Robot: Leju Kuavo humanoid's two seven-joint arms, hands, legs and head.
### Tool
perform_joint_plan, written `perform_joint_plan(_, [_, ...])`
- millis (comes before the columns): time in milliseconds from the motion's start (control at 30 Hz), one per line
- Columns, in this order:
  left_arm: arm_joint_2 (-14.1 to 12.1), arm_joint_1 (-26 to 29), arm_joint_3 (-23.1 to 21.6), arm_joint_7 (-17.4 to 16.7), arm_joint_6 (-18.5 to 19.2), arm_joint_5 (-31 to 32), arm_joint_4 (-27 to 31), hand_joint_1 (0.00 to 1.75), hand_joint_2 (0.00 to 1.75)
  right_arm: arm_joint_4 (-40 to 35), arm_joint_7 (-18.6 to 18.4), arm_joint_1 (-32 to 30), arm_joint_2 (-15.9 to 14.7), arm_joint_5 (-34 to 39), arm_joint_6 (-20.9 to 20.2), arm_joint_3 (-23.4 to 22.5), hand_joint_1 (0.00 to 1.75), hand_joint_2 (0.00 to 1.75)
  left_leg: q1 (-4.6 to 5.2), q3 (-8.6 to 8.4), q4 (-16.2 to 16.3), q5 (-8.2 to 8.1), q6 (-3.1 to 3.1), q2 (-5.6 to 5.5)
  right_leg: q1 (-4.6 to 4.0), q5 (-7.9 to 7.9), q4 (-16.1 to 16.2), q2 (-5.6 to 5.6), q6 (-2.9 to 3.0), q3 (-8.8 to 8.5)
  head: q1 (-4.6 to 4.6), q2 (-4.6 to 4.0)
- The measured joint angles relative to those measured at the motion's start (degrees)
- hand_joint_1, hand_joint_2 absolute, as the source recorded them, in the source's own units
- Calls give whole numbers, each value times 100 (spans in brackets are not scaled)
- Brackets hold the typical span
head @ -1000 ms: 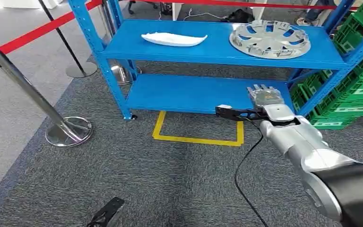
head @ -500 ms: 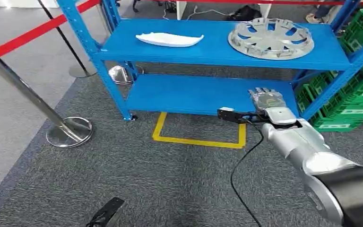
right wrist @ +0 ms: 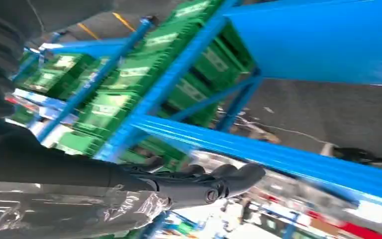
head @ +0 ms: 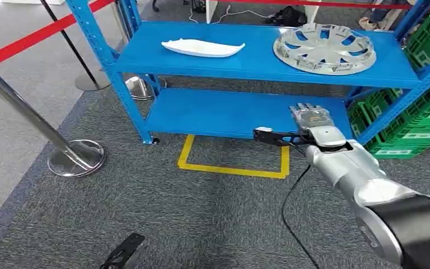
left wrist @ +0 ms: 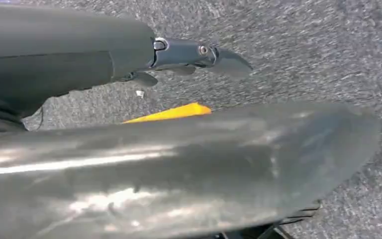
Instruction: Take the parts from the cabinet and place them on the table.
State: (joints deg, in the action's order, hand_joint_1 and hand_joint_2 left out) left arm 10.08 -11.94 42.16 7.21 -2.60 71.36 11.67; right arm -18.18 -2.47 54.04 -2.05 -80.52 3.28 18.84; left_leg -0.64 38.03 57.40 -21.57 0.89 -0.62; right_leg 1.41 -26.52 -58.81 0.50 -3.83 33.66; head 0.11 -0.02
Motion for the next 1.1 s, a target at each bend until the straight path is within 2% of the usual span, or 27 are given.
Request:
perform_joint_plan(33, [7, 3, 0, 0, 0, 2, 0, 0, 0, -7, 0, -1, 0, 0, 5, 0, 0, 175, -26, -49, -52, 2, -24, -5, 7, -93, -66, 0, -11, 36, 39, 0])
perform_joint_plan(67, [7, -1, 0, 0, -2, 2, 0, 0, 0, -4, 4, -2, 4, 0, 9, 4, 0, 175, -25, -77, -64, -15, -62, -10, -7, -244, -302, -4, 8, 129, 61, 0])
perform_joint_plan(133, [7, 7, 0, 0, -2, 2, 0, 0, 0, 7, 7, -49, 4, 0, 9, 7, 0, 175, -5, -129, -64, -54, -118, -13, -37, -653, -1226, 1, 30, 538, 70, 0])
perform_joint_plan(167, [7, 28, 0, 0, -2, 2, 0, 0, 0, 17, 4, -90, 2, 0, 7, 7, 0, 175, 12, -157, -62, -73, -141, -20, -48, -769, -1642, 5, 27, 759, 77, 0])
perform_joint_plan(200, [4, 45, 0, 0, -2, 2, 0, 0, 0, 22, 4, -123, 2, 0, 7, 7, 0, 175, 23, -187, -60, -95, -144, -32, -56, -724, -1804, 3, 24, 891, 79, 0])
perform_joint_plan(233, [7, 52, 2, 0, -2, 2, 0, 0, 0, 22, 4, -135, 2, 0, 9, 9, 0, 175, 30, -220, -56, -116, -143, -40, -63, -523, -1671, 3, 19, 883, 76, 0])
perform_joint_plan(267, [7, 46, 2, 0, -2, 2, 0, 0, 0, 22, 4, -118, 2, 2, 11, 11, 0, 175, 33, -253, -50, -138, -134, -46, -67, -234, -1320, 1, 21, 770, 81, 0])
perform_joint_plan(333, [9, 29, 0, 0, -2, 7, 0, 0, 0, 22, 4, -48, 2, 7, 13, 11, 0, 175, 33, -324, -28, -203, -99, -49, -65, 389, -280, -6, 29, 365, 83, 0])
perform_joint_plan(367, [7, 25, 0, 0, -2, 7, 0, 0, 0, 22, 4, -17, 2, 9, 13, 11, 0, 175, 63, -323, -25, -218, -65, -51, -91, 294, -167, 0, 29, 244, 76, 0])
perform_joint_plan(400, [2, 15, 0, 0, -4, 7, 0, 0, 0, 22, 7, 8, 2, 9, 13, 11, 0, 175, 67, -299, 8, -221, -48, -56, -85, 238, 18, 0, 78, 172, 85, 0])
perform_joint_plan(433, [4, 12, 0, -2, -7, 7, 0, 0, 0, 20, 7, 1, 2, 9, 15, 11, 0, 175, 62, -295, -12, -203, -21, -55, -94, 246, -18, 9, 109, 197, 54, 0])
perform_joint_plan(500, [11, 15, 0, -2, -9, 7, 0, 0, 0, 20, 7, -3, 2, 9, 15, 13, 0, 175, 64, -298, -22, -213, 18, -54, -87, 237, -21, 12, 166, 202, 59, 0])
perform_joint_plan(533, [4, 16, 0, -2, -15, 9, 2, 0, 0, 5, -2, -1, 0, 9, 22, 11, 0, 175, 58, -291, 2, -266, 56, -44, -49, 248, 10, 8, 202, 163, 74, 0])
perform_joint_plan(567, [7, 12, 0, -2, -17, 9, 2, 0, 0, -4, 0, 17, 0, 9, 26, 9, 0, 175, 64, -215, 193, -385, 92, -24, -38, 235, 18, 9, 235, 146, 24, 0])
perform_joint_plan(633, [4, 3, 0, -2, -17, 15, 0, 0, 0, -4, 9, 22, 13, 9, 24, 9, 0, 175, 38, 250, 1094, -781, 150, -11, -30, 218, 18, 7, 261, 126, -2, 0])
perform_joint_plan(667, [4, 8, 0, -2, -17, 15, 2, 0, 0, -4, 9, 12, 13, 9, 24, 9, 0, 175, 28, 498, 1525, -920, 166, -10, -30, 210, 18, 4, 265, 122, 4, 0])
perform_joint_plan(700, [4, 16, 0, -2, -17, 15, 2, 0, 0, -4, 9, 2, 13, 9, 24, 9, 0, 175, 18, 668, 1770, -941, 174, -9, -28, 202, 17, 3, 263, 114, -4, 0])
perform_joint_plan(733, [2, 21, 0, -2, -17, 15, 2, 0, 0, -4, 9, -5, 13, 9, 24, 11, 0, 175, 7, 698, 1740, -810, 180, -8, -22, 188, 17, 3, 252, 98, 4, 0])
perform_joint_plan(767, [2, 21, 0, -2, -17, 15, 2, 0, 0, -4, 9, -4, 13, 9, 24, 11, 0, 175, -2, 602, 1467, -560, 181, -6, -12, 171, 15, 3, 234, 77, -2, 0])
perform_joint_plan(833, [0, 17, 0, -2, -17, 17, 2, 0, 0, -9, 9, -1, 15, 9, 24, 11, 0, 175, -32, 135, 472, 24, 206, 24, 23, 115, 14, 5, 170, 1, 2, 0])
perform_joint_plan(867, [15, 17, 0, -2, -17, 22, 0, 0, 0, -9, 9, 10, 15, 9, 24, 11, 0, 175, -43, -9, 183, 68, 243, 53, 0, 89, 9, 7, 128, -8, -18, 0])
perform_joint_plan(900, [15, 5, 0, -2, -17, 31, 0, 0, 0, -9, 9, 25, 15, 9, 24, 11, 0, 175, -28, -110, -5, -36, 177, 22, -27, 62, -36, 24, 87, 18, -49, 0])
perform_joint_plan(933, [15, -1, 0, -2, -15, 44, 0, 0, 0, -9, 9, 28, 13, 9, 26, 9, 0, 175, -24, -74, 44, -57, 97, 29, -33, 68, 6, 18, 70, 15, -26, 0])
perform_joint_plan(1033, [15, 9, 0, -2, -15, 50, 2, 0, 0, -11, 15, 25, 13, 9, 26, 11, 0, 175, -27, -98, 36, -84, -51, 23, -7, 24, 50, 0, -23, -3, -31, 0])
perform_joint_plan(1067, [17, 6, 0, -2, -15, 50, 2, 0, 0, -11, 17, 29, 15, 9, 26, 13, 0, 175, -24, -116, 36, -100, -83, 19, -7, -69, -102, -15, -23, 43, -15, 0])
perform_joint_plan(1100, [17, -3, 0, -2, -15, 50, 2, 0, 0, -11, 22, 31, 20, 9, 29, 20, 0, 175, -18, -128, 36, -111, -118, 15, -19, -248, -450, -17, -18, 202, -4, 0])
